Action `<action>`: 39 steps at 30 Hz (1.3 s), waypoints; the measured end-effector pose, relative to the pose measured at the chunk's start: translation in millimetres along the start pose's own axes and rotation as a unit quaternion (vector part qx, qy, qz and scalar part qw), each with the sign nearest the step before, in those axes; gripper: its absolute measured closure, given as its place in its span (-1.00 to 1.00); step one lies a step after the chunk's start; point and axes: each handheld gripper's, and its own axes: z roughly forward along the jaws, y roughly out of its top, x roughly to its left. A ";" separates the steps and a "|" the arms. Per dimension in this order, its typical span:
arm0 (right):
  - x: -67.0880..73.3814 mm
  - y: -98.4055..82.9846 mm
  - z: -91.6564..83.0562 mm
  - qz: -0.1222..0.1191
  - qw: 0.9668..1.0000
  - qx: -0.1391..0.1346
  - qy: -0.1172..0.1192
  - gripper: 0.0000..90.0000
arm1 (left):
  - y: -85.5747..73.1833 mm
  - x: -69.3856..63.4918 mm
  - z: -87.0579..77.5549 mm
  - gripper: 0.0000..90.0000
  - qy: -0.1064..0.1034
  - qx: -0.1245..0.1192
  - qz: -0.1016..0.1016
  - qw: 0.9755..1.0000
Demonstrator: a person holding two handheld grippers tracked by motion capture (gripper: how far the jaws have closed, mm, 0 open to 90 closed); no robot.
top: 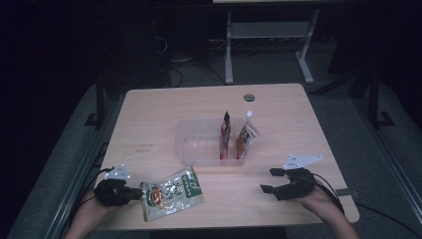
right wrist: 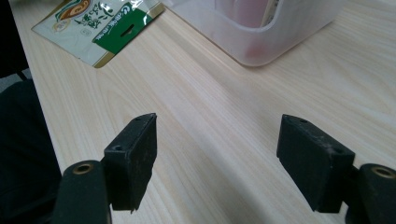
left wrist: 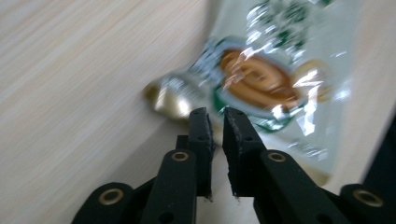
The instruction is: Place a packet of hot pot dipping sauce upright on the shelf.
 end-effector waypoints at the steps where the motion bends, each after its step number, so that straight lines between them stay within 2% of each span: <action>1: 0.0 -0.2 0.3 0.000 1.000 0.002 0.001 -0.36 | -0.7 2.7 1.0 0.83 0.002 0.005 -0.004 1.000; 5: -1.0 -0.2 2.1 0.001 1.000 0.003 0.004 -0.35 | -0.4 11.7 2.2 0.83 0.014 -0.011 -0.018 1.000; 6: -0.9 -0.2 2.6 0.002 1.000 0.004 0.004 -0.35 | 0.9 14.3 2.0 0.83 0.019 -0.010 -0.015 1.000; 7: -1.1 -0.3 3.2 0.001 1.000 0.005 0.005 -0.35 | 2.4 15.1 2.6 0.83 0.021 -0.014 -0.020 0.999; 10: -0.6 -0.2 4.1 0.000 1.000 0.008 0.006 -0.35 | 5.1 18.1 4.4 0.85 0.020 -0.016 -0.018 0.999; 15: -1.3 -0.4 4.3 -0.001 1.000 0.008 0.005 -0.34 | 14.6 18.5 13.1 0.85 0.006 -0.026 -0.010 1.000; 23: -1.0 -0.6 3.6 0.003 1.000 0.008 0.005 -0.34 | 33.7 -4.6 32.6 0.81 -0.042 -0.036 0.011 0.998; 24: -1.0 -0.8 3.8 0.003 1.000 0.009 0.004 -0.34 | 36.4 -7.1 34.4 0.81 -0.045 -0.031 0.022 0.998; 25: -0.9 -1.0 3.7 0.003 1.000 0.010 0.004 -0.34 | 38.5 -10.7 36.6 0.81 -0.048 -0.033 0.022 0.998; 28: -0.5 -1.2 3.0 0.004 1.000 0.010 0.002 -0.34 | 43.7 -17.4 39.3 0.81 -0.050 -0.031 0.040 0.997; 30: -0.8 -1.4 2.2 0.003 1.000 0.009 0.001 -0.34 | 47.8 -21.2 37.1 0.74 -0.048 -0.043 0.049 0.997; 32: -1.5 -1.6 1.7 0.005 1.000 0.009 0.001 -0.34 | 55.3 -24.0 34.4 0.62 -0.045 -0.051 0.082 0.994; 35: -2.2 -1.7 2.4 0.004 1.000 0.009 0.001 -0.34 | 68.8 -30.1 37.4 0.37 -0.049 -0.055 0.117 0.990; 38: -1.8 -1.8 2.7 0.004 1.000 0.010 0.002 -0.34 | 74.8 -30.4 42.1 0.15 -0.053 -0.058 0.121 0.990; 39: -1.5 -1.9 2.8 0.003 1.000 0.011 0.002 -0.34 | 78.5 -29.1 45.6 0.15 -0.063 -0.057 0.126 0.988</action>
